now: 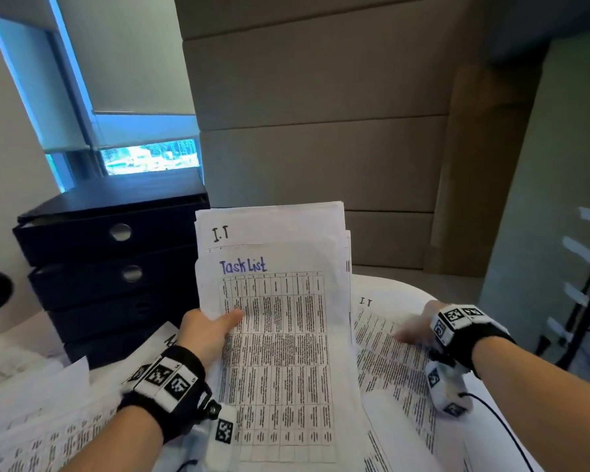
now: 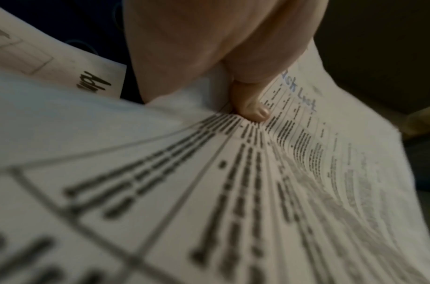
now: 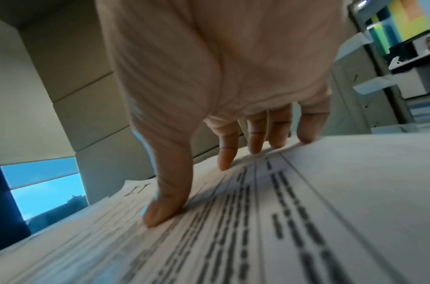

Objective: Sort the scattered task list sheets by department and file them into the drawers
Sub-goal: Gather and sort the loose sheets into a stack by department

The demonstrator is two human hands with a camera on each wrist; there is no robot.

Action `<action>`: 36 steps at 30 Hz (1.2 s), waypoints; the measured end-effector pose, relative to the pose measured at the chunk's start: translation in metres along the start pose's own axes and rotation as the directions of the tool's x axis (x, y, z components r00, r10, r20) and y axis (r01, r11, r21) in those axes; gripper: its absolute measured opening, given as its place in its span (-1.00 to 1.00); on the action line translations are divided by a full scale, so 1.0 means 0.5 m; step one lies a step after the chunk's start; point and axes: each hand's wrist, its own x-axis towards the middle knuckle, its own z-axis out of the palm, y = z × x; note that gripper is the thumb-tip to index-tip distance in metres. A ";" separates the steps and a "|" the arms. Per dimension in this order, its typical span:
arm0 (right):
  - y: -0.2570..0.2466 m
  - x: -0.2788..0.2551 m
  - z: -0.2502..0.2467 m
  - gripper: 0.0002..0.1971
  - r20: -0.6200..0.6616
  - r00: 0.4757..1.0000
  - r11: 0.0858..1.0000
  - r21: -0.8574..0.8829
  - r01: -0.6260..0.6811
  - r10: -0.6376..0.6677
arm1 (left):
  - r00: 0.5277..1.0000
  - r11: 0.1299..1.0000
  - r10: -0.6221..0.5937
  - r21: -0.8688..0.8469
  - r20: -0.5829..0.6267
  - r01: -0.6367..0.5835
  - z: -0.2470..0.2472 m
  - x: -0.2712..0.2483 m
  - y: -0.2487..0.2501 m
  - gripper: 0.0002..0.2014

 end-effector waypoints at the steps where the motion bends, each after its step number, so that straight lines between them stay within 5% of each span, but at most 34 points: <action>1: -0.002 0.007 0.001 -0.27 0.000 1.000 1.000 -0.021 0.012 -0.012 | 1.000 1.000 0.001 -0.015 0.003 -0.001 -0.001 0.003 -0.002 -0.88; 5: -0.004 0.052 0.011 0.14 0.004 0.995 0.990 -0.097 0.101 -0.101 | 1.000 0.991 0.010 -0.136 0.027 -0.006 0.000 0.003 -0.004 -0.80; 7: -0.008 0.051 0.008 0.15 0.012 0.992 0.987 -0.097 0.126 -0.126 | 0.999 0.987 0.018 -0.161 0.040 -0.011 0.001 0.005 -0.006 -0.75; 11: -0.002 0.061 -0.003 -0.13 0.045 0.991 0.990 -0.062 0.130 -0.127 | 0.998 0.984 0.019 -0.180 0.062 -0.008 0.003 0.009 -0.006 -0.77; 17: -0.004 0.081 -0.030 -0.84 -0.131 0.967 0.976 -0.049 0.214 -0.219 | 0.993 0.987 0.047 -0.156 0.105 -0.030 0.016 0.013 -0.002 -0.82; 21: -0.011 0.075 -0.064 -0.92 -0.221 0.933 0.947 0.091 0.309 -0.284 | 0.990 0.988 0.049 -0.151 0.133 -0.029 0.030 0.015 -0.004 -0.83; 22: -0.008 0.071 -0.065 -0.89 -0.206 0.937 0.947 0.096 0.307 -0.283 | 0.989 0.988 0.054 -0.151 0.135 -0.033 0.031 0.015 -0.005 -0.83; 27: 0.015 0.065 -0.019 -0.03 0.061 0.979 0.980 -0.025 0.198 -0.197 | 0.989 0.983 0.070 -0.178 0.130 -0.046 0.031 0.014 -0.004 -0.81; 32: 0.012 0.064 -0.009 -0.59 0.018 0.965 0.962 -0.079 0.263 -0.262 | 0.988 0.985 0.068 -0.169 0.138 -0.044 0.033 0.018 -0.003 -0.81; 36: -0.011 0.042 -0.051 -0.85 -0.050 0.935 0.936 -0.019 0.351 -0.352 | 0.987 0.983 0.091 -0.171 0.133 -0.068 0.033 0.011 0.006 -0.81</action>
